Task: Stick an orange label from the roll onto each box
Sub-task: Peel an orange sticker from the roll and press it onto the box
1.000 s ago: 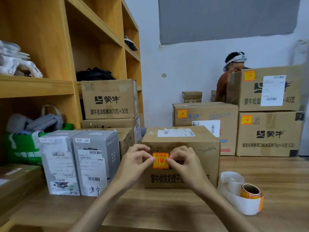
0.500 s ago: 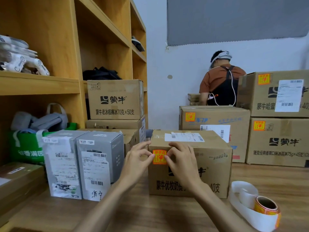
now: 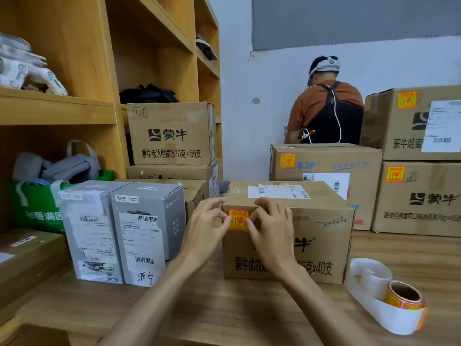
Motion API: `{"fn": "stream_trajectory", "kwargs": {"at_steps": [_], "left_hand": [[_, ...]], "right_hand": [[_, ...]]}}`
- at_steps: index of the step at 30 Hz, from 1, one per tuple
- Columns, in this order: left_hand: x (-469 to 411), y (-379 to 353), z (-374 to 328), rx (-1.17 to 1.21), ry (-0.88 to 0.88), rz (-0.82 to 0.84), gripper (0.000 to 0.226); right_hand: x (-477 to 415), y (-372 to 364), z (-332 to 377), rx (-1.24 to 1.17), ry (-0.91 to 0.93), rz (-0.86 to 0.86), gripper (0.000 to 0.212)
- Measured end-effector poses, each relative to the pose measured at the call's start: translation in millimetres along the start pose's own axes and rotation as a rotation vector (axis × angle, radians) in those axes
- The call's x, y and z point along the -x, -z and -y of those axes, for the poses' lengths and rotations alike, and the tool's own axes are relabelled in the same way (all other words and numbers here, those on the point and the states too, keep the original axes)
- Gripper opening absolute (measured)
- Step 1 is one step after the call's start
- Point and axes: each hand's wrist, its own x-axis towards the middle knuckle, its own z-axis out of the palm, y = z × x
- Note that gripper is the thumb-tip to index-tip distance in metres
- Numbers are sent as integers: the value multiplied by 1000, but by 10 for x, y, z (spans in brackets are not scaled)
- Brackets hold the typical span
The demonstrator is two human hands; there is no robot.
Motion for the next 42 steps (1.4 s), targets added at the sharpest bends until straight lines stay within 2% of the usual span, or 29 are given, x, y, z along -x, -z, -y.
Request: {"fn": "stream_trajectory", "kwargs": {"at_steps": [9,12,14,16,18,22,25,33,38,42], "left_hand": [[-22,-9,-40,-214,3,-49,22],[-53,39,-39,-136,68,-32,28],[-81,74,-12,-16,131,51,30],[-97,98,10,60,150,201,59],[-94,103,10,53,126,297,67],[-38,99,-15,57,72,292,56],[10,76,-71,67,29,258,46],[-37,-16,-120,138,71,214,26],[-85,-15,-153,173,82,217,24],[-103,9,-159,129,76,255,27]], "right_hand": [[-51,-23,-19,100,24,0,14],[-75,17,-29,102,26,1,25],[-108,78,-20,64,29,8,33],[-135,127,-52,42,40,11,36],[-140,162,-133,75,44,62,47],[-95,304,-331,116,89,174,62],[-70,455,-445,56,102,197,58],[-149,445,-528,-48,45,172,58],[-161,349,-525,-23,44,120,50],[-134,323,-534,11,60,104,53]]}}
